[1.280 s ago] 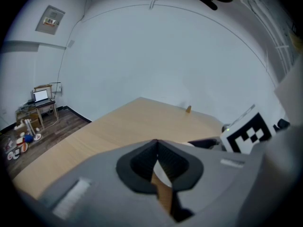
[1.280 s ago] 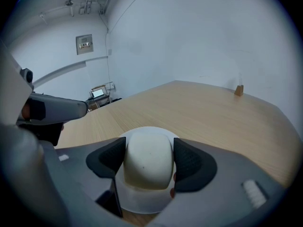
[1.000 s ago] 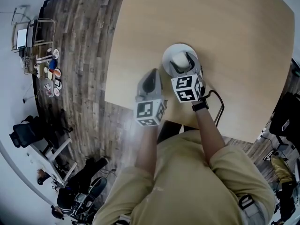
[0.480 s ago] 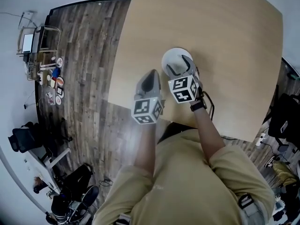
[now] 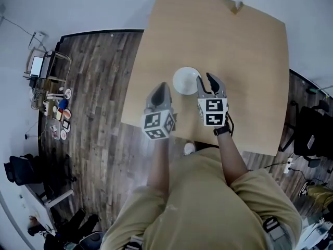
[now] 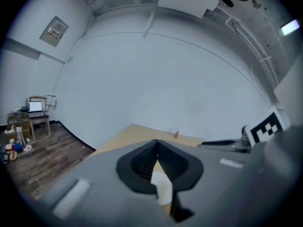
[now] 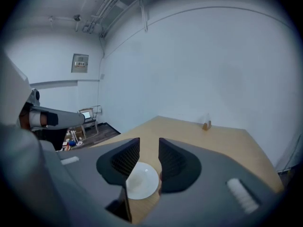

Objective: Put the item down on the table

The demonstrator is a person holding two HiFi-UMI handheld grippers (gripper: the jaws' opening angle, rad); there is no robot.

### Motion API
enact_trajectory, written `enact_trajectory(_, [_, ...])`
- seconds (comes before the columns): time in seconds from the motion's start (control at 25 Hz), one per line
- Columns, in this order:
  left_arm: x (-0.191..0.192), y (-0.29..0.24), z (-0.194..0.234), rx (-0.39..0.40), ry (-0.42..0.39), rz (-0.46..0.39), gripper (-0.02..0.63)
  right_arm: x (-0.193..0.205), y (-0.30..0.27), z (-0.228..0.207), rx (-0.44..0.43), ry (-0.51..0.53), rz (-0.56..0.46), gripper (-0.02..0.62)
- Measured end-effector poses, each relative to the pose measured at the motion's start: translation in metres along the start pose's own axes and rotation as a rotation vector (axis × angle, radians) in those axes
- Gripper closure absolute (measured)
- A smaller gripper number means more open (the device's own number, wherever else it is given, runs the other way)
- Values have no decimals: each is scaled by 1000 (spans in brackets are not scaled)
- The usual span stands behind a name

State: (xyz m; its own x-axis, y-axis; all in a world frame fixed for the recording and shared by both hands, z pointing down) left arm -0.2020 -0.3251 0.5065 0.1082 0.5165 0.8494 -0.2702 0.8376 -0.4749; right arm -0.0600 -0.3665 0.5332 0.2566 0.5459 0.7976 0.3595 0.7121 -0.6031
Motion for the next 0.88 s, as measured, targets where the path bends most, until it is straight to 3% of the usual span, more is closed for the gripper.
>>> enact_trajectory(0.12, [-20,20,-17,18,-31,-55,606,-22,42,-14,36,-60,-113,556])
enact_trajectory(0.24, [-27,49,-33,32,-61,-91,606,-28,85,-15,53,-100,-189,588])
enact_trajectory(0.6, [-30,119,-63,46,-114,-184,606,-19,166,-15,59,-82,-292,589])
enact_trajectory(0.76, [-29,150,-63,17,-141,-277,606,-12,188,-8,51,-9,-319,589])
enact_trajectory(0.88, [-26,163,-66,-17,-207,-294,606,-11,205,-7,39,12,-355,589])
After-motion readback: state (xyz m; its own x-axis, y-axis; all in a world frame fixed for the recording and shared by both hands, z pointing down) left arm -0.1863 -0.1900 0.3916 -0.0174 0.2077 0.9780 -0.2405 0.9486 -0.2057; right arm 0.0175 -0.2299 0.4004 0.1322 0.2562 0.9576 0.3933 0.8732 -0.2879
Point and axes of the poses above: the fingertips, and each gripper's own axes: y backward along the fingers, z to its left, x out of its underside, the point moved 1 cm from there along y, backward along the fingers, and after that the axes turned 14 degrees about z, right-handed, at the moved point
